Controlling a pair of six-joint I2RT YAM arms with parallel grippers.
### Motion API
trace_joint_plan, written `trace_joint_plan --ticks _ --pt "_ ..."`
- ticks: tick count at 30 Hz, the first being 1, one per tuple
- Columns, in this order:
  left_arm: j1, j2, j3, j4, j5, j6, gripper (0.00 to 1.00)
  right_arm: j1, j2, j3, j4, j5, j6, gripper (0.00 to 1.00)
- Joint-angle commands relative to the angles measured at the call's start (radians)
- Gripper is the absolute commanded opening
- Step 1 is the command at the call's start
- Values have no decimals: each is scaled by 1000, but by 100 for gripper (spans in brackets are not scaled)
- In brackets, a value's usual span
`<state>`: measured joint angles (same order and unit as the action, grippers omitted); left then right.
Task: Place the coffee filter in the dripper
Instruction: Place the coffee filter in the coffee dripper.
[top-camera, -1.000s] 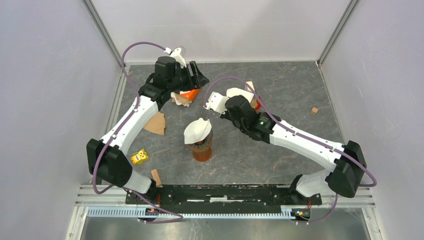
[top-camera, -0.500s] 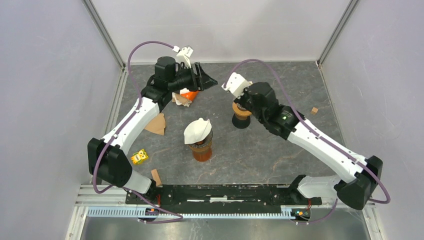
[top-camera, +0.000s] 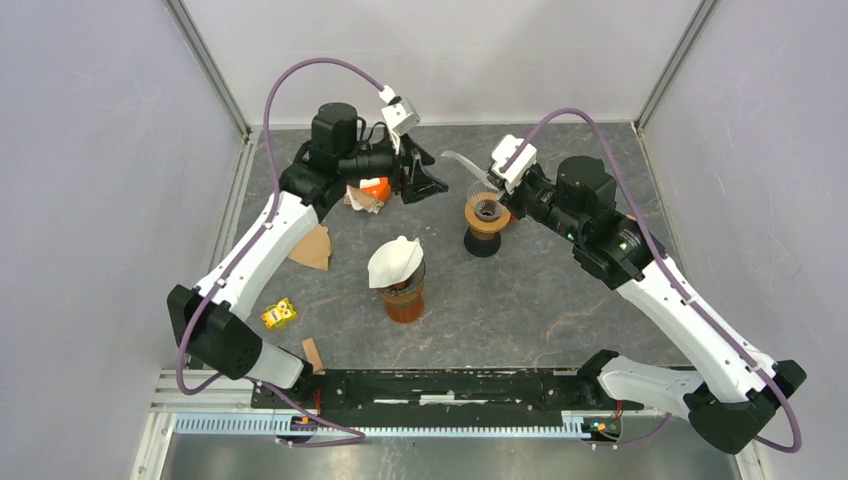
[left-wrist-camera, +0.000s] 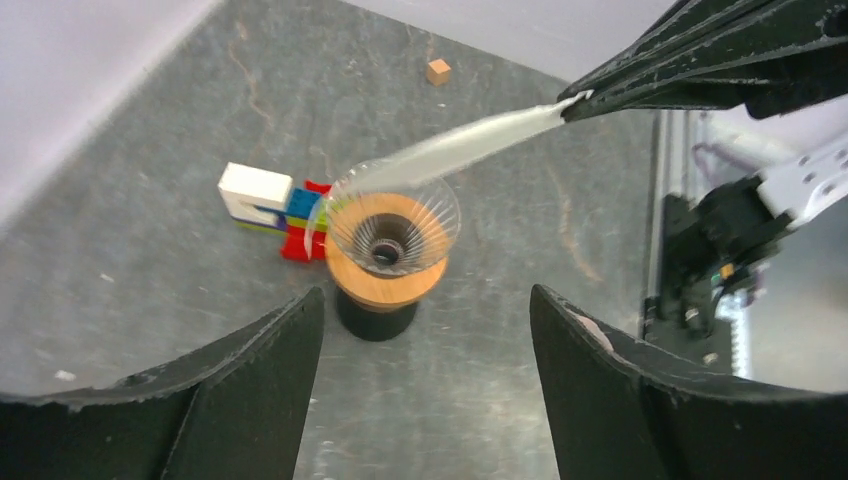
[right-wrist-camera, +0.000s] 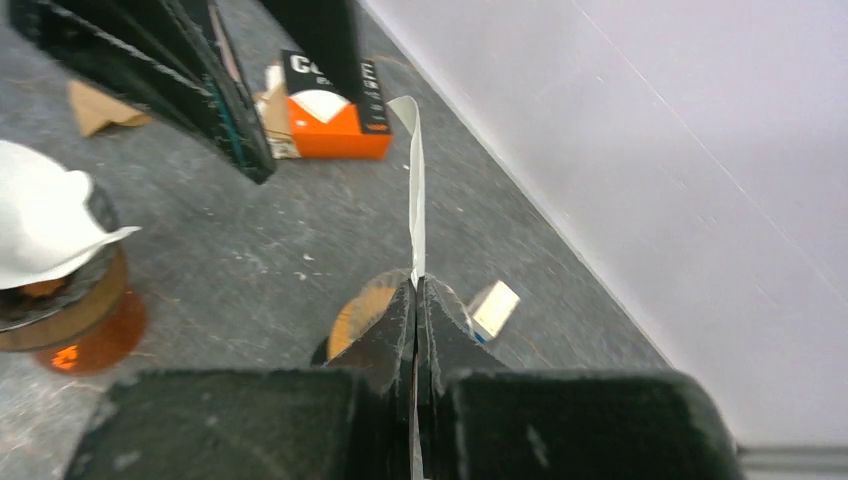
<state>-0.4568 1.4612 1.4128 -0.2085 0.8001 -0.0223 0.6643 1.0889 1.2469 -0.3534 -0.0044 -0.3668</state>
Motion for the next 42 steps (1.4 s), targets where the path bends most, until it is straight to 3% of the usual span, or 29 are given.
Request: trace_joint_plan --ticks 1,3,9,14,19,24,28,35,39,42 --pt "-37 -35 151 -285 31 490 82 -8 -24 -1 3 -220 -4 0" --pt "-56 -34 192 -406 6 643 84 -8 -29 -8 -4 -261 -14 0" --pt "-125 -13 275 -603 -60 901 85 -8 -28 -19 -22 -400 -44 0" --pt "-155 7 303 -654 -84 984 85 -8 -32 -34 -25 -427 -55 0" --pt "-158 0 315 -708 -87 1048 84 -10 -34 -55 -19 -354 -55 0" --pt "-157 -18 394 -958 -6 1245 83 -20 -32 -76 -2 -303 -31 0" --pt "-157 -29 438 -968 -9 1209 84 -23 -32 -83 -1 -349 -27 0" --pt "-173 23 413 -803 -53 1091 82 -25 -52 -81 6 -486 -21 0" --pt "-199 65 418 -764 -81 1083 76 -27 -54 -75 1 -526 -21 0" --pt "-209 79 406 -767 -115 1102 66 -31 -61 -74 2 -548 -20 0"
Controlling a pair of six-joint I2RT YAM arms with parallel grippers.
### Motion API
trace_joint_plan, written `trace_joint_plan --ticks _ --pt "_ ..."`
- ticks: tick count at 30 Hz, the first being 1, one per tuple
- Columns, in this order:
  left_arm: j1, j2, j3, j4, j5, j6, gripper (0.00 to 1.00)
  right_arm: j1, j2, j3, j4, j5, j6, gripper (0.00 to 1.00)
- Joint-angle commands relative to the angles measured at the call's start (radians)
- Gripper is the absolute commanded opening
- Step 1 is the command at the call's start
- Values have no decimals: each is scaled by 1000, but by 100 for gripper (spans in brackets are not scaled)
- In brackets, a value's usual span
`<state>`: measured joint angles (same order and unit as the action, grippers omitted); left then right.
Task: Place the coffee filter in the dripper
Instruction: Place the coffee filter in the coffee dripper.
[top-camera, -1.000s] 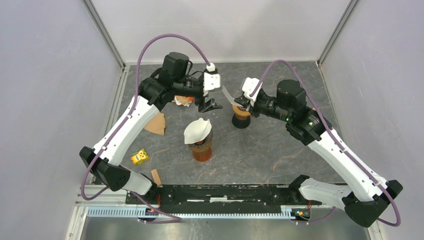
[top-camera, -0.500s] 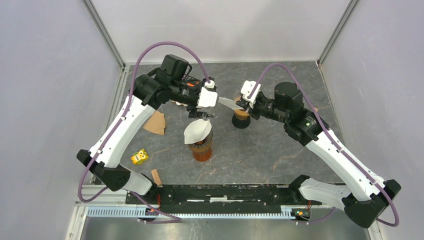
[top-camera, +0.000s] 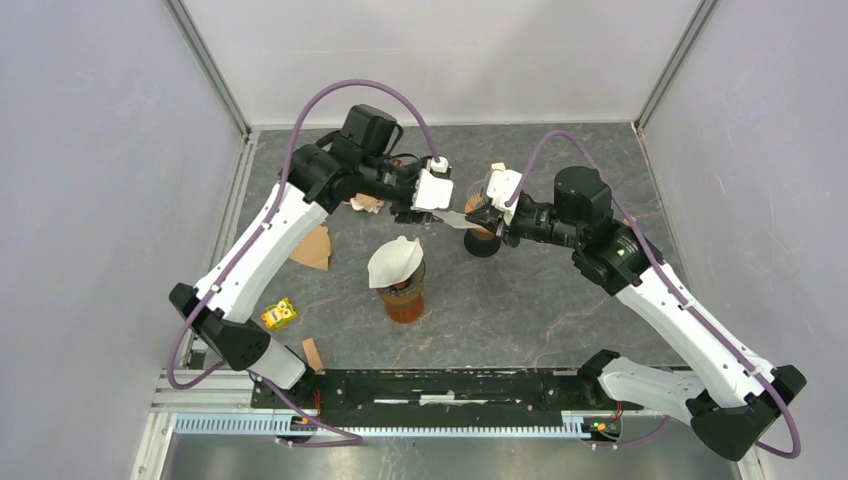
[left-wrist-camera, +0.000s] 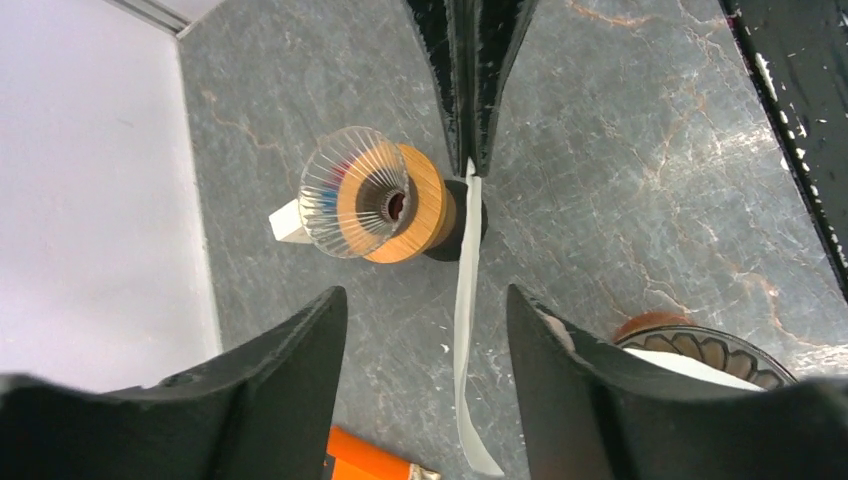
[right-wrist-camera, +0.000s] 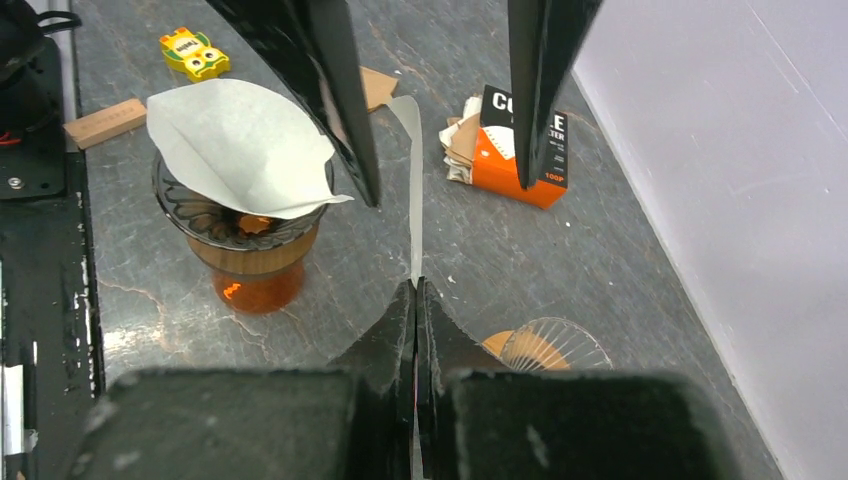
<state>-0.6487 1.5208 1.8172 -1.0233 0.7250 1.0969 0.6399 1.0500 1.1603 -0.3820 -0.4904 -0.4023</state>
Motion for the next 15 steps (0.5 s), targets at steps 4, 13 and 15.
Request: trace_joint_plan --ticks 4,13,15 --pt "-17 14 -21 27 -71 12 57 -11 -32 13 29 -71 19 0" --pt "-17 -15 -56 2 -75 16 45 -27 -47 4 31 -69 22 0" --pt "-16 -24 -70 2 -80 16 44 -32 -51 5 31 -68 23 0"
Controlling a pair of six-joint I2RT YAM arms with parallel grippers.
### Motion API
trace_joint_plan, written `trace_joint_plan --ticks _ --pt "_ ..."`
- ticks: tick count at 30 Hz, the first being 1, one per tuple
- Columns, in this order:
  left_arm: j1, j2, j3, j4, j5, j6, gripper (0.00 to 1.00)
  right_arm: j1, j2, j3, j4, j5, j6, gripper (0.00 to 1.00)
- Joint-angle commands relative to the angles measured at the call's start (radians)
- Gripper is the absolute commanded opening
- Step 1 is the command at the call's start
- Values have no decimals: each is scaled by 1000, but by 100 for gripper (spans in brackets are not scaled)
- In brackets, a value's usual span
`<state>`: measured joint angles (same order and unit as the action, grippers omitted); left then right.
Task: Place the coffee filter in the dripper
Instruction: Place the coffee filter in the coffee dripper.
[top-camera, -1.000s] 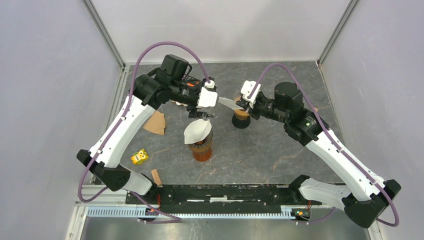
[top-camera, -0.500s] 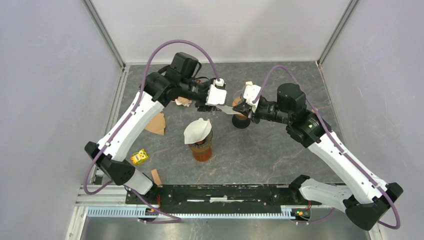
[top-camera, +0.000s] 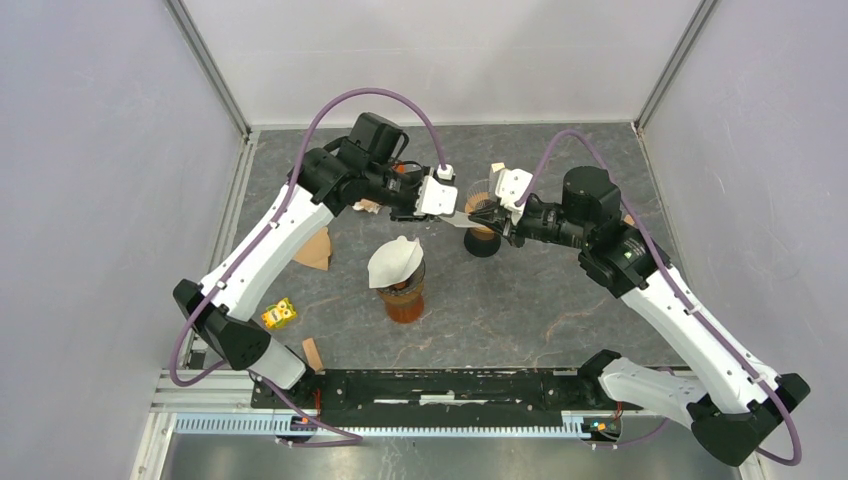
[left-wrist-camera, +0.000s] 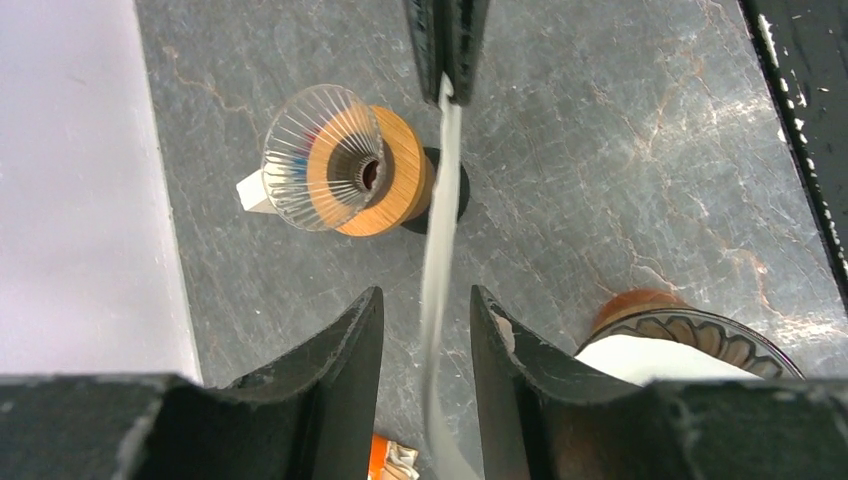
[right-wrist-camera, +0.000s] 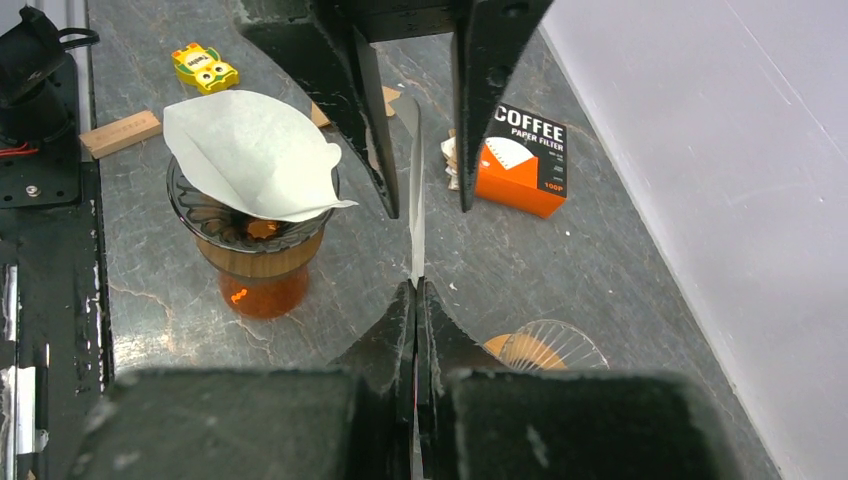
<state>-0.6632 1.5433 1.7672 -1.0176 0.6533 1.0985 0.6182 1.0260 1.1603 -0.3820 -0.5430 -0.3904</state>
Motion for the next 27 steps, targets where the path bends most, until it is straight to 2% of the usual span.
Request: trace_joint_plan --ticks 1,8,15,16,18,22,24,27 --pt "-1 -52 -27 -5 -11 14 43 -13 -27 5 30 -16 12 0" --pt "10 -77 -48 -10 -6 9 31 -25 -32 -9 38 -24 14 0" --pt "10 -69 -41 12 31 -33 2 -31 -29 -24 44 -43 18 0" --pt "10 -70 -40 12 24 -37 2 -31 -29 -23 39 -43 13 2" --pt "10 -79 -43 6 -3 -35 2 -31 -30 -16 15 -38 -5 13" --pt "8 -97 -39 -36 -64 16 2 -32 -43 16 -62 -40 -76 43" --pt "5 -100 -31 -54 -70 29 2 -32 -49 42 -97 -26 -94 50" --pt "-13 -106 -28 -73 -88 43 2 -32 -57 69 -110 -14 -103 52"
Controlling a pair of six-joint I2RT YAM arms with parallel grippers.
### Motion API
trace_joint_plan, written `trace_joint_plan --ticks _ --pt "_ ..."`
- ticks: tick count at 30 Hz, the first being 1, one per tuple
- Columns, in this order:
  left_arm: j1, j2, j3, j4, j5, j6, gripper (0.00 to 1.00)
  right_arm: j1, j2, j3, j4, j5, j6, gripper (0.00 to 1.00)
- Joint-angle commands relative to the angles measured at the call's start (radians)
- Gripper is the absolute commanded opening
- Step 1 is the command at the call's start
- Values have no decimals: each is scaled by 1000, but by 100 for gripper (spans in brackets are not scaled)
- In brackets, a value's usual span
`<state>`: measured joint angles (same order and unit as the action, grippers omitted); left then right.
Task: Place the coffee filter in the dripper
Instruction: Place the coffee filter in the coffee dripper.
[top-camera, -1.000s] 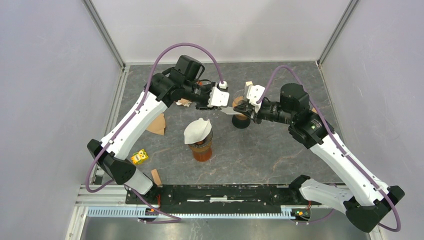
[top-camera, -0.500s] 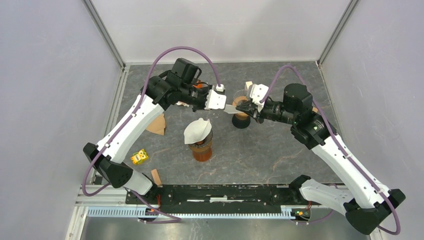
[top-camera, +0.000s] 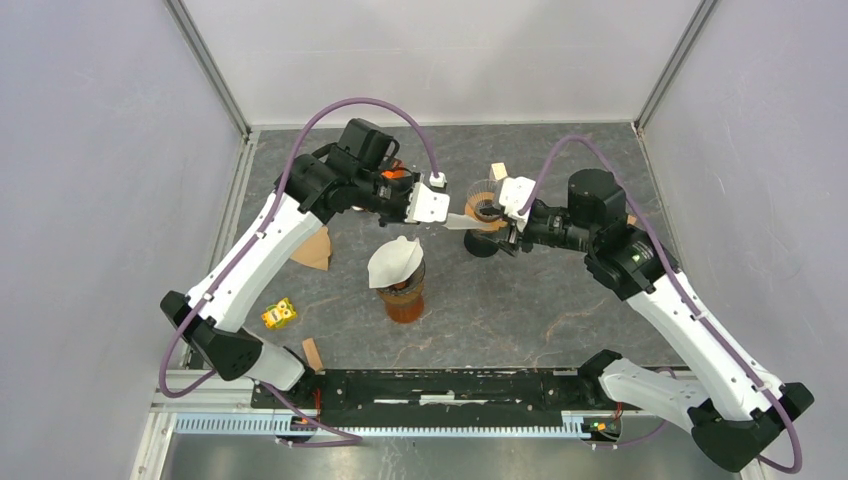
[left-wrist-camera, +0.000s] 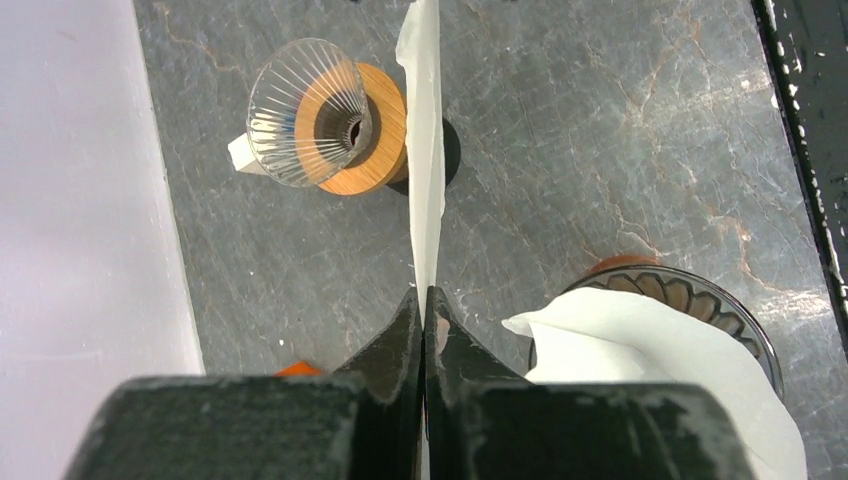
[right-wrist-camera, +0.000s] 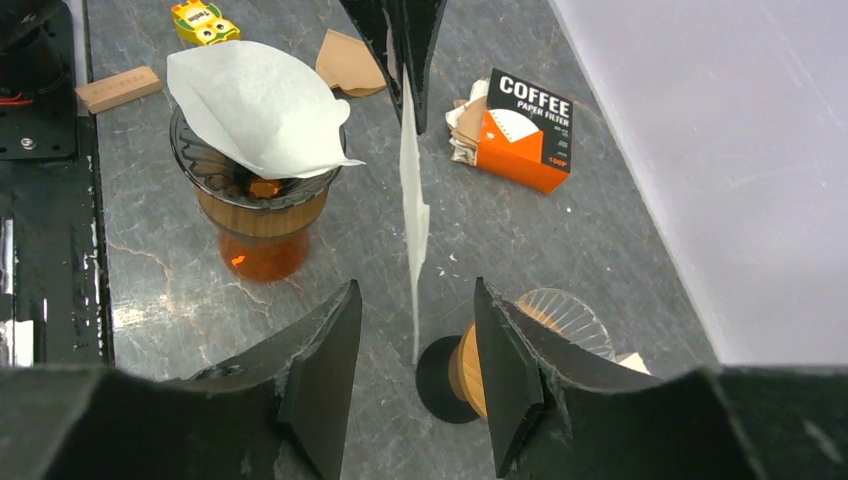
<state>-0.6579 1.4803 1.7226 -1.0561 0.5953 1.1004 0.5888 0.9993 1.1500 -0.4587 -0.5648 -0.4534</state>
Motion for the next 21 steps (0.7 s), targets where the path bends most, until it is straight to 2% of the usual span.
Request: trace_joint_plan --ticks 1,8,21 --pt "-25 -43 17 -37 -33 42 2 -3 -30 87 -38 3 -40 52" --pt "-57 -38 20 -48 -83 58 2 -3 -8 131 -53 -38 -30 49" --pt "-71 -25 23 -49 -86 63 2 -3 39 94 -22 -102 4 44"
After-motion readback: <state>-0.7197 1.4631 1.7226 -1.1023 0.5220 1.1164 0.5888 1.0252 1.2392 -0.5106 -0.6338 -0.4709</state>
